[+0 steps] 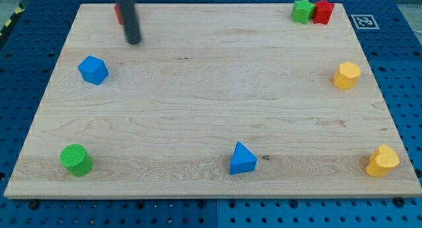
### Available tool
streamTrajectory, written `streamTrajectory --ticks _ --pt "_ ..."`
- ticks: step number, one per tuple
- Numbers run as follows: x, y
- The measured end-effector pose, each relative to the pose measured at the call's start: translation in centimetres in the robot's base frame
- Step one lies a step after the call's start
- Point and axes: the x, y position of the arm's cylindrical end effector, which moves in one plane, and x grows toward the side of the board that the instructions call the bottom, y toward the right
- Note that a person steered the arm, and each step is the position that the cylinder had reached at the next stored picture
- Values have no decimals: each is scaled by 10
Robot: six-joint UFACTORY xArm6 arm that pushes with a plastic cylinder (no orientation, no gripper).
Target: Move the red circle towards top center of the board
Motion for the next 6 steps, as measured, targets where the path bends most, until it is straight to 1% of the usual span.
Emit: streamTrajectory --ticks 1,2,3,4,5,6 --pt "-38 -74" --pt "-44 -65" --pt "-50 -23" --pt "-57 -1" --pt "-62 -4" --pt "-79 -7"
